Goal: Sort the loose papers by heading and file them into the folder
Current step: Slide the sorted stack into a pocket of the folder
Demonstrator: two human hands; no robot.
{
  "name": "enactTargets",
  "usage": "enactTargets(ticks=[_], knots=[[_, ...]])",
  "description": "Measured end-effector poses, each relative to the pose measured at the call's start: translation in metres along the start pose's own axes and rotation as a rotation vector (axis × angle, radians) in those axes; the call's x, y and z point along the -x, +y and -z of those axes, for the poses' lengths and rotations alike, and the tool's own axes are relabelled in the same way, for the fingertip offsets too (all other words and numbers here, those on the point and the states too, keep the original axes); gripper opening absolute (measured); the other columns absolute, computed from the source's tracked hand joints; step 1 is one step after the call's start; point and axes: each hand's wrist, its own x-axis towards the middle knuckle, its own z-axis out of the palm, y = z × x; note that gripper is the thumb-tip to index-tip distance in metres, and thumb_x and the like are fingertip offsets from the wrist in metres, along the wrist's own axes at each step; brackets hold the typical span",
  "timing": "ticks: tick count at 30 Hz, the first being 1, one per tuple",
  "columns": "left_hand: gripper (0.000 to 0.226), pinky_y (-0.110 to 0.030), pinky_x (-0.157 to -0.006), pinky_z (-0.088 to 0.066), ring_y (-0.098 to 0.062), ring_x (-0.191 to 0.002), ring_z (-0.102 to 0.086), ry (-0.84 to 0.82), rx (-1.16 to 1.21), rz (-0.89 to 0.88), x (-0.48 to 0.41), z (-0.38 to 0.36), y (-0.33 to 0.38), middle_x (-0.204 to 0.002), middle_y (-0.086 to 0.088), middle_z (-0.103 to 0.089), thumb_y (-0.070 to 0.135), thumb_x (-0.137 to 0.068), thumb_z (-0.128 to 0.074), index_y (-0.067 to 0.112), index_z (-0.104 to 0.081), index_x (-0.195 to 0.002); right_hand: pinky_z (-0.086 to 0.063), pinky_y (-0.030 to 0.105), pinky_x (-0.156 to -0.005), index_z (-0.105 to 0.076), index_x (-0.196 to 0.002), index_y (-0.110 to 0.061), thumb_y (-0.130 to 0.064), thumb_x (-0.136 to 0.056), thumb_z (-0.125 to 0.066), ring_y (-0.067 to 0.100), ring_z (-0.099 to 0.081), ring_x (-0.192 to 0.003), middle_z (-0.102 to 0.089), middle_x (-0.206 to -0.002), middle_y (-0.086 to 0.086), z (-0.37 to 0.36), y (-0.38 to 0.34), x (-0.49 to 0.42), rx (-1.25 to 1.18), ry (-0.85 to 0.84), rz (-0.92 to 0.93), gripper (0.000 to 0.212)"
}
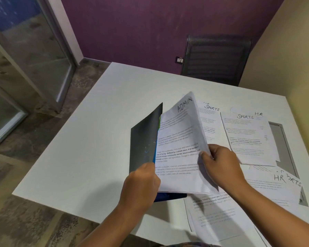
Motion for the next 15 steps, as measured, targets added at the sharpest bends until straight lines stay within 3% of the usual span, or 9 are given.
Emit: enactTargets(ticks=[2,7,12,15], knots=[[0.023,-0.024,-0.043,-0.055,-0.016,-0.054,-0.064,-0.015,0.010,0.004,0.000,0.000,0.002,-0.080,-0.002,-0.071,0.016,-0.082,-0.075,0.016,-0.053,-0.076,-0.041,0.023,-0.049,-0.070,-0.085,-0.022,-0.020,-0.096,-0.054,0.010,-0.061,-0.059,-0.067,-0.063,-0.009,0.001,-0.003,-0.002,0.022,0.001,0.015,0.020],[0.020,-0.022,-0.047,-0.057,-0.016,-0.059,-0.066,-0.064,0.030,0.019,0.002,0.000,0.004,-0.083,-0.001,-0.071,0.021,-0.086,-0.073,0.017,-0.054,-0.080,-0.031,0.021,-0.044,-0.069,-0.077,-0.016,-0.018,-0.096,-0.053,0.009,-0.056,-0.054,-0.061,-0.055,-0.006,0.005,-0.007,-0.012,0.060,0.067,0.021,0.025],[0.018,-0.030,-0.052,-0.058,-0.019,-0.064,-0.064,-0.126,0.016,0.099,0.000,-0.006,0.007,-0.087,0.000,-0.070,0.019,-0.092,-0.060,0.020,-0.048,-0.079,-0.040,0.022,-0.050,-0.072,-0.082,-0.015,-0.022,-0.094,-0.056,0.012,-0.061,-0.057,-0.066,-0.059,-0.003,-0.013,-0.016,-0.012,0.029,-0.069,0.024,0.021],[0.016,-0.024,-0.059,-0.059,-0.016,-0.077,-0.067,-0.174,0.051,0.125,-0.001,-0.003,0.015,-0.104,0.003,-0.070,0.030,-0.097,-0.055,0.021,-0.048,-0.085,-0.049,0.028,-0.056,-0.071,-0.083,-0.011,-0.024,-0.093,-0.058,0.018,-0.062,-0.060,-0.068,-0.064,0.003,-0.024,-0.016,-0.013,0.068,-0.097,0.028,0.021]])
